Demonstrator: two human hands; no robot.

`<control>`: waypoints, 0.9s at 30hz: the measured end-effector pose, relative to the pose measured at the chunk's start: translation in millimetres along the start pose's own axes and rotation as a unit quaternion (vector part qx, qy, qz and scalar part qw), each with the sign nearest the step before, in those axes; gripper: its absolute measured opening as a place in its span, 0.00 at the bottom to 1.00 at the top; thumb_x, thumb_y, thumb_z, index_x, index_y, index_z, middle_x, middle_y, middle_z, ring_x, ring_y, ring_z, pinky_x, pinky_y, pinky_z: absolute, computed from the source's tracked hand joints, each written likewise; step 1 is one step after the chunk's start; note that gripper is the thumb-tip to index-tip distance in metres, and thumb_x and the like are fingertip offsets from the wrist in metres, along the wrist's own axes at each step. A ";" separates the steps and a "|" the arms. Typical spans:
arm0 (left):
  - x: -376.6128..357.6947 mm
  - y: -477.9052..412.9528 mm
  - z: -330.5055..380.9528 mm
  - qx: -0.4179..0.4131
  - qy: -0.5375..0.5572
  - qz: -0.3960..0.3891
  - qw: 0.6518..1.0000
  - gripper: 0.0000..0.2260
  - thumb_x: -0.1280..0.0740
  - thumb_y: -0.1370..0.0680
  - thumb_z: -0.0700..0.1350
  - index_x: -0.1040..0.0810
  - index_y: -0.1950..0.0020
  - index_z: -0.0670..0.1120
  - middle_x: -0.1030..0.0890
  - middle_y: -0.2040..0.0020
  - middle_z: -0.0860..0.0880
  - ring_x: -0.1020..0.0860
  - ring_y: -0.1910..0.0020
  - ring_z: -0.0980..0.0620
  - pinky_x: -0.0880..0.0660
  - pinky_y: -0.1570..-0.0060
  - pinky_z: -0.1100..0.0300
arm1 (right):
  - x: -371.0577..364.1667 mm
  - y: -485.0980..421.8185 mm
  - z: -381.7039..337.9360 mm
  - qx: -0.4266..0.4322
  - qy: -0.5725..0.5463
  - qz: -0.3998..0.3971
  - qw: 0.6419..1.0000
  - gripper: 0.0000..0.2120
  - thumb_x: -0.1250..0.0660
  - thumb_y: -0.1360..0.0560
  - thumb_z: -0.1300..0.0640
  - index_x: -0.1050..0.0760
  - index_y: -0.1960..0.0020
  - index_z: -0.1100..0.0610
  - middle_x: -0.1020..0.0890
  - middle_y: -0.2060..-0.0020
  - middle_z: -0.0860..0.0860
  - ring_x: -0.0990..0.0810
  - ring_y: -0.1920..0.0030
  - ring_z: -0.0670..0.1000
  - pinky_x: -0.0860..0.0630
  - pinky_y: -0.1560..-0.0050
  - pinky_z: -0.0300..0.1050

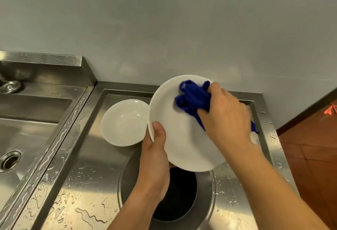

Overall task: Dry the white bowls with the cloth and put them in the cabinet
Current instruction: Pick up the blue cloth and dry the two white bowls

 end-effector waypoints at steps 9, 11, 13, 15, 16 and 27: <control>69.4 -25.7 24.3 -0.023 -0.015 0.071 0.997 0.25 0.39 0.23 0.64 0.21 0.30 0.56 0.11 0.41 0.49 0.13 0.39 0.46 0.15 0.42 0.45 | -81.0 27.2 -63.8 0.097 -0.075 -0.292 0.949 0.11 0.28 0.28 0.49 0.31 0.59 0.43 0.22 0.66 0.44 0.22 0.63 0.50 0.30 0.66 0.46; 87.1 -29.4 25.3 -0.024 -0.020 0.088 0.996 0.26 0.38 0.24 0.65 0.23 0.28 0.59 0.11 0.42 0.54 0.12 0.43 0.50 0.13 0.54 0.54 | -72.9 16.1 -54.1 0.094 0.022 -0.208 0.973 0.08 0.29 0.27 0.49 0.28 0.53 0.43 0.24 0.64 0.44 0.22 0.61 0.53 0.32 0.67 0.46; 109.5 -38.0 22.3 -0.004 -0.017 0.121 0.992 0.26 0.37 0.24 0.66 0.24 0.27 0.61 0.11 0.43 0.56 0.12 0.44 0.50 0.14 0.57 0.54 | -64.7 3.4 -52.6 0.054 -0.039 -0.106 0.992 0.09 0.28 0.24 0.51 0.27 0.47 0.48 0.23 0.62 0.45 0.23 0.62 0.50 0.32 0.69 0.42; 134.5 -50.1 18.4 0.017 -0.035 0.160 0.986 0.17 0.37 0.18 0.63 0.24 0.31 0.63 0.12 0.43 0.56 0.14 0.43 0.47 0.13 0.54 0.46 | -74.2 -4.1 -48.8 -0.019 -0.197 -0.065 0.978 0.08 0.29 0.24 0.54 0.28 0.52 0.49 0.22 0.64 0.43 0.23 0.65 0.45 0.32 0.72 0.35; 146.5 -57.8 17.4 0.022 -0.046 0.176 0.983 0.12 0.38 0.15 0.60 0.24 0.33 0.64 0.13 0.42 0.55 0.15 0.42 0.47 0.13 0.53 0.43 | -81.8 -6.7 -48.9 -0.044 -0.257 -0.052 0.964 0.07 0.29 0.23 0.55 0.28 0.55 0.50 0.22 0.66 0.44 0.23 0.66 0.43 0.31 0.73 0.33; 229.0 -131.8 0.1 -0.003 -0.175 0.231 0.957 0.09 0.38 0.13 0.44 0.26 0.35 0.57 0.19 0.46 0.57 0.19 0.48 0.53 0.17 0.71 0.60 | -180.2 1.0 -56.9 -0.134 -0.396 -0.053 0.907 0.06 0.29 0.22 0.48 0.24 0.54 0.46 0.19 0.58 0.45 0.20 0.57 0.49 0.24 0.62 0.45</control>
Point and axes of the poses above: each hand's wrist, its own y-axis away from the middle knuckle, its own x-axis out of the back of the hand, z = x × y, the point moved 9 cm from there along -y, towards the middle knuckle
